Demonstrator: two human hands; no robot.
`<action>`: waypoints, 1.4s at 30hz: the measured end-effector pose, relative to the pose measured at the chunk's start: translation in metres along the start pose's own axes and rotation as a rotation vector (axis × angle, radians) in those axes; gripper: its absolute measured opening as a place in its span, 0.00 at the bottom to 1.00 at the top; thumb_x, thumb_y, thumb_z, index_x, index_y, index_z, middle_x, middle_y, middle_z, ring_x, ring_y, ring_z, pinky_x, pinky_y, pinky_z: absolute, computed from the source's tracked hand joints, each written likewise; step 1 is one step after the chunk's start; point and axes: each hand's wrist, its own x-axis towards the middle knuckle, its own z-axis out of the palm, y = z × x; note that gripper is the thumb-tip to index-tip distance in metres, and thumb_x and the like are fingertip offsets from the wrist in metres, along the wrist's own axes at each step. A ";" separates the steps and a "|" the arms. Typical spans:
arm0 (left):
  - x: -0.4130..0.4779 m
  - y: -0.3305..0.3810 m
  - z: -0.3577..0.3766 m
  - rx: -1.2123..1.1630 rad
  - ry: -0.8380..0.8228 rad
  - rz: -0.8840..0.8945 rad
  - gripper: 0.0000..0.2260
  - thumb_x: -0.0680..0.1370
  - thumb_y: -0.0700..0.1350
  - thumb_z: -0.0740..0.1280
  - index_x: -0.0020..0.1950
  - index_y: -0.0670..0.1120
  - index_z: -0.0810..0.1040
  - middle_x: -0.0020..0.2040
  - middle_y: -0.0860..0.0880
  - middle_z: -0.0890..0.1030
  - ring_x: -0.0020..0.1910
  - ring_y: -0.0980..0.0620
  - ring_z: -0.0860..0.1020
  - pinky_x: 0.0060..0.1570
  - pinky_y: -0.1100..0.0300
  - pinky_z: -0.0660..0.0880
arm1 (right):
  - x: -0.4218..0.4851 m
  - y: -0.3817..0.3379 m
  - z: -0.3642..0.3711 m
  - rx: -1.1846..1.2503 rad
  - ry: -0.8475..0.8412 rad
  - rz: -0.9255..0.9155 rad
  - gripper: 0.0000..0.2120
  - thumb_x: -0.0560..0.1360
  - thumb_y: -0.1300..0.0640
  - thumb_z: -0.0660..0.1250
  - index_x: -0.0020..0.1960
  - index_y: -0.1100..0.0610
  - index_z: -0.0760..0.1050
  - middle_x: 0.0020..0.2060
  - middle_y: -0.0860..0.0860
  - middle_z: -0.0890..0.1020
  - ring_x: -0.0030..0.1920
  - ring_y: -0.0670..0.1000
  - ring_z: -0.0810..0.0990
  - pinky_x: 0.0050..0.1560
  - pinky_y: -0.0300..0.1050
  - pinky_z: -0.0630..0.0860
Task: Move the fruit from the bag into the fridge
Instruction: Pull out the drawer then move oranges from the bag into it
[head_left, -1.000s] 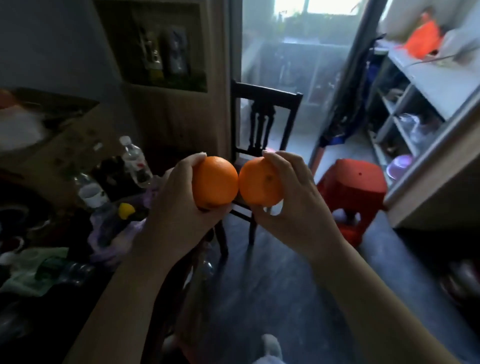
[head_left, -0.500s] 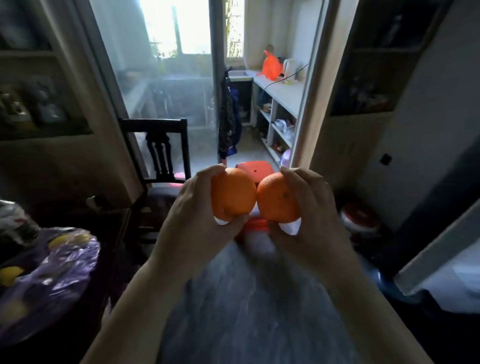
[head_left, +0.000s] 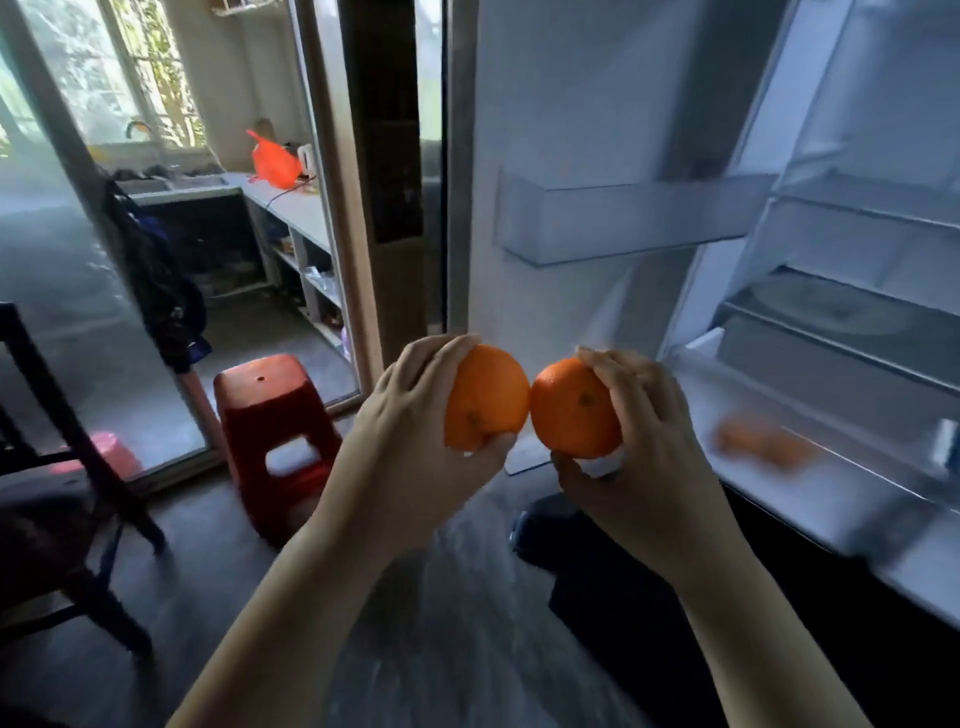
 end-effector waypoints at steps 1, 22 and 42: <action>0.006 0.011 0.012 -0.020 -0.018 0.019 0.34 0.69 0.60 0.70 0.71 0.51 0.64 0.67 0.52 0.69 0.60 0.52 0.71 0.52 0.59 0.68 | -0.005 0.013 -0.010 -0.007 0.019 0.018 0.38 0.64 0.48 0.74 0.70 0.53 0.62 0.65 0.49 0.65 0.64 0.54 0.67 0.58 0.46 0.68; 0.203 0.180 0.277 -0.343 -0.395 0.494 0.33 0.70 0.57 0.70 0.71 0.54 0.63 0.66 0.56 0.67 0.63 0.55 0.68 0.55 0.63 0.64 | -0.027 0.275 -0.128 -0.362 0.125 0.473 0.35 0.66 0.56 0.73 0.71 0.54 0.64 0.66 0.51 0.68 0.65 0.52 0.67 0.64 0.36 0.61; 0.326 0.175 0.486 0.021 -0.943 0.252 0.34 0.69 0.55 0.71 0.71 0.50 0.63 0.68 0.50 0.67 0.62 0.48 0.72 0.56 0.53 0.71 | 0.040 0.514 -0.081 -0.331 -0.588 0.498 0.31 0.70 0.48 0.69 0.68 0.55 0.60 0.63 0.53 0.68 0.60 0.55 0.71 0.51 0.48 0.72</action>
